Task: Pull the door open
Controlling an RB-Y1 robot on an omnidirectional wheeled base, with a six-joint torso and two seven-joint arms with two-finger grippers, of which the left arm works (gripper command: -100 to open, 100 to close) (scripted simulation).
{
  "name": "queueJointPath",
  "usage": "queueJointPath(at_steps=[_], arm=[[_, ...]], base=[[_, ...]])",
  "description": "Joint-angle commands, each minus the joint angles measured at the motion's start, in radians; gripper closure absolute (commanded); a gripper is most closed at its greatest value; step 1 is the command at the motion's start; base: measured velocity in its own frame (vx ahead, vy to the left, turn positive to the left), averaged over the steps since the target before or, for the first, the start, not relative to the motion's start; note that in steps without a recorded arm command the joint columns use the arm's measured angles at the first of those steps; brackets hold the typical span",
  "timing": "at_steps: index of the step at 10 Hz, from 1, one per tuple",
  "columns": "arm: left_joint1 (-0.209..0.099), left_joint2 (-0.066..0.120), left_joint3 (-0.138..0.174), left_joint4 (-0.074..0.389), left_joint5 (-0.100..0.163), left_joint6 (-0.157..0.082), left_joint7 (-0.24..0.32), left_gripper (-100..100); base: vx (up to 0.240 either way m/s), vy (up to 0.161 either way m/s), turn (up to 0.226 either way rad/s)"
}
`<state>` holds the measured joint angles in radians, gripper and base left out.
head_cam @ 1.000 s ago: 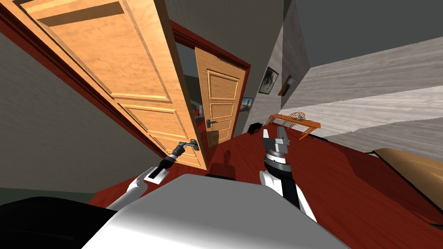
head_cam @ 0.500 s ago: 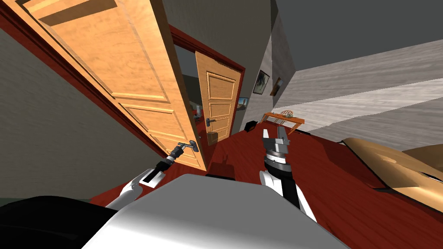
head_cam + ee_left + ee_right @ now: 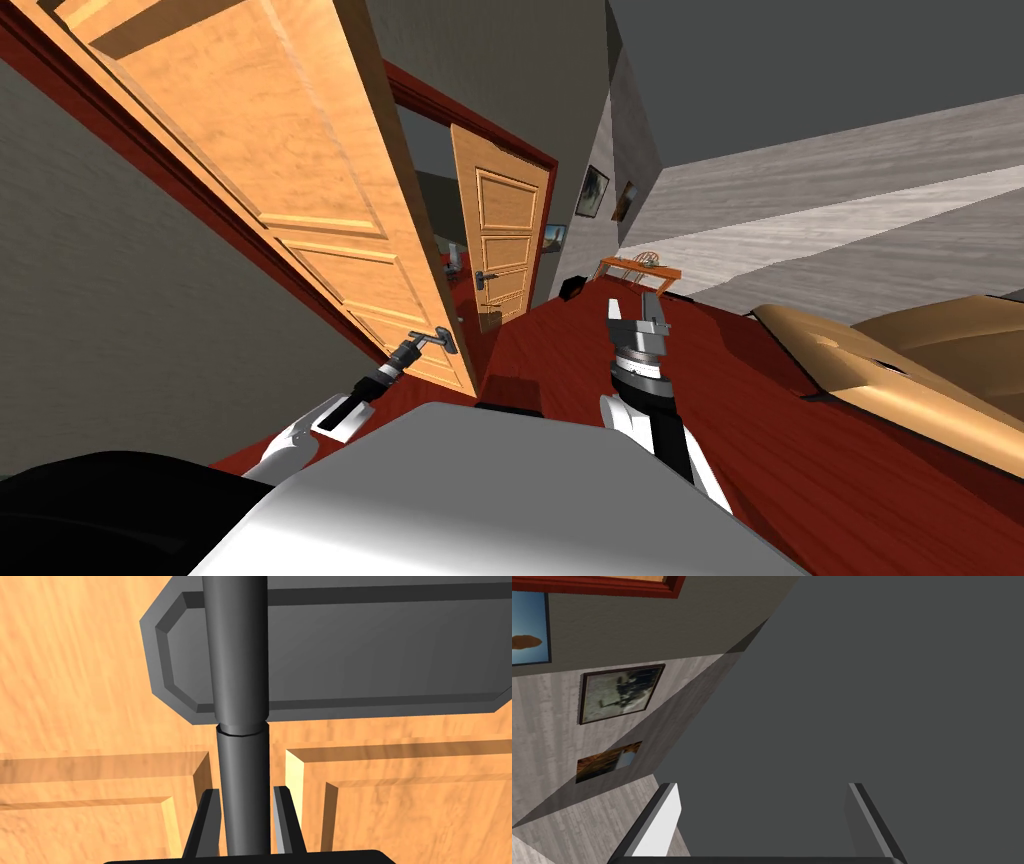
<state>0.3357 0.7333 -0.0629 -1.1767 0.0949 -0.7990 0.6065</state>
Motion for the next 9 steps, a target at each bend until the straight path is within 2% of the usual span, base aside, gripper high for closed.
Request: queueJointPath(at_steps=[1,8,9], arm=[[0.007,0.006,-0.008,0.007,-0.003,-0.03,0.007,100],[0.038,0.034,-0.028,0.041,-0.011,-0.13,0.032,100],[0.031,0.036,-0.018,0.043,-0.007,-0.116,0.029,100]], base=[[-0.209,0.098,-0.161],[-0.185,0.085,-0.143],[-0.088,0.038,-0.018]])
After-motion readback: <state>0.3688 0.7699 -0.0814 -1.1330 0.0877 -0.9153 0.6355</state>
